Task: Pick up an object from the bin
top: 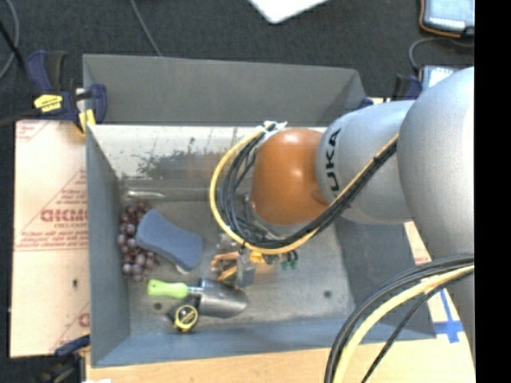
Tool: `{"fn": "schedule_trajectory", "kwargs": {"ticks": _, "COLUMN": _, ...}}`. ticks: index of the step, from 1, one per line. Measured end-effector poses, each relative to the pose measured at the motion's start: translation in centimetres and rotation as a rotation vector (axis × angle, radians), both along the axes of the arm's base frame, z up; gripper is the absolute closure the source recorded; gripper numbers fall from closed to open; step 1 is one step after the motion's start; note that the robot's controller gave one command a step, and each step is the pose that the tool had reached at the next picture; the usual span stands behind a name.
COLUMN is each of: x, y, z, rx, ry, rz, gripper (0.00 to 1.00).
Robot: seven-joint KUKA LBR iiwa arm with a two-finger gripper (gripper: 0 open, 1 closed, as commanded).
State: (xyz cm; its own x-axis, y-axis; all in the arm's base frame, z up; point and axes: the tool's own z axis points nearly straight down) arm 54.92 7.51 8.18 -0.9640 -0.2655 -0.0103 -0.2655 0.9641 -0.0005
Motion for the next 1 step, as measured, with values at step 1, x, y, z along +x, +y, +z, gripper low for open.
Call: {"fn": "schedule_trajectory", "kwargs": {"ticks": 1, "x": -0.03, "y": -0.42, "z": 12.7, "rx": 0.0, "ry": -0.003, "rz": 0.005, "gripper": 1.0}}
